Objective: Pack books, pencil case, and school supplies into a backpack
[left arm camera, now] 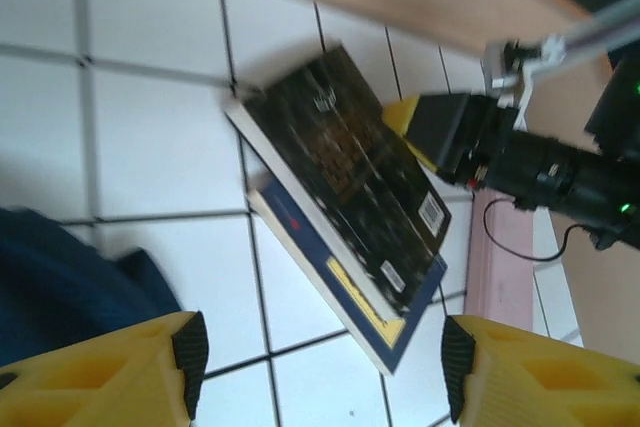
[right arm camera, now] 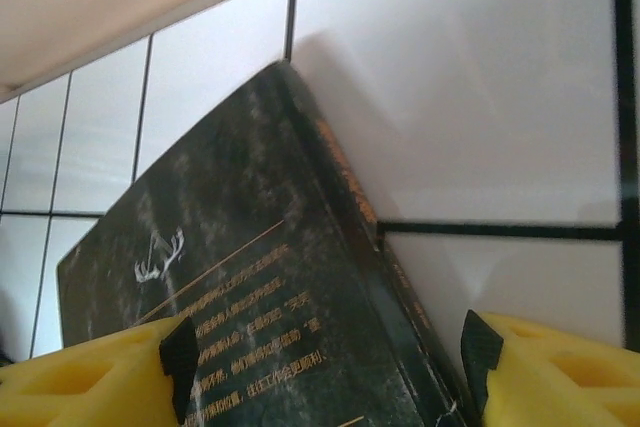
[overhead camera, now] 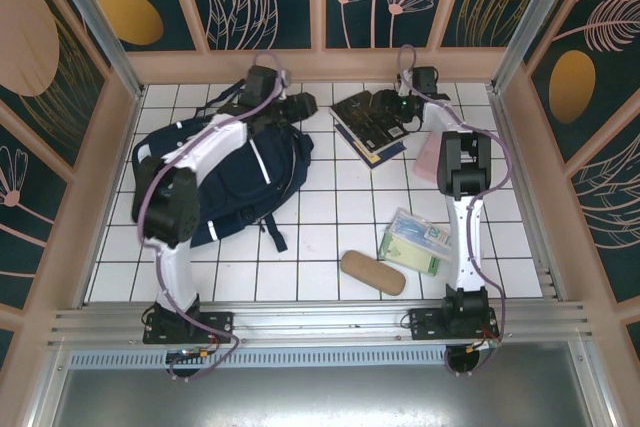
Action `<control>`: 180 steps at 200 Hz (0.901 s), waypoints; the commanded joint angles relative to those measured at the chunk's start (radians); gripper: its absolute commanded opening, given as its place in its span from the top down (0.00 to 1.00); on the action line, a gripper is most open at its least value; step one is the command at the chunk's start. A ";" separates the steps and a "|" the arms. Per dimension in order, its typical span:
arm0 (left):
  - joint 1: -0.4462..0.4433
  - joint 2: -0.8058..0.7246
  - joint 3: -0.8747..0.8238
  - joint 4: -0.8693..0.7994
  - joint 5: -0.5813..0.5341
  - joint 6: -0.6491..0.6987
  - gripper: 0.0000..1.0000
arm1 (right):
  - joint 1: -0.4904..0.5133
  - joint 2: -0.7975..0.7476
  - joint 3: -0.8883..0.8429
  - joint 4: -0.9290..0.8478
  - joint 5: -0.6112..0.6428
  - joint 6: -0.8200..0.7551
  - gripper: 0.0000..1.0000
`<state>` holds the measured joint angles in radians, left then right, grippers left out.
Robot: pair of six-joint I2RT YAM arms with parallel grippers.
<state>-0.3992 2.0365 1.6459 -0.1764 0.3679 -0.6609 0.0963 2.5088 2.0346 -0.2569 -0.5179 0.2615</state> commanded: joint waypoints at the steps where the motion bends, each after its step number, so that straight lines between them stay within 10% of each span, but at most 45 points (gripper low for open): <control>1: -0.013 0.142 0.078 0.044 0.132 -0.104 0.34 | 0.052 -0.067 -0.153 -0.029 -0.092 0.054 0.30; 180: -0.027 0.447 0.359 -0.273 -0.194 -0.089 0.31 | 0.135 -0.234 -0.360 0.059 -0.062 0.152 0.40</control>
<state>-0.4408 2.4691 2.0384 -0.3225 0.2848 -0.7944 0.2066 2.3085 1.6794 -0.1413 -0.5228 0.3820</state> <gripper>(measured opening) 0.690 0.597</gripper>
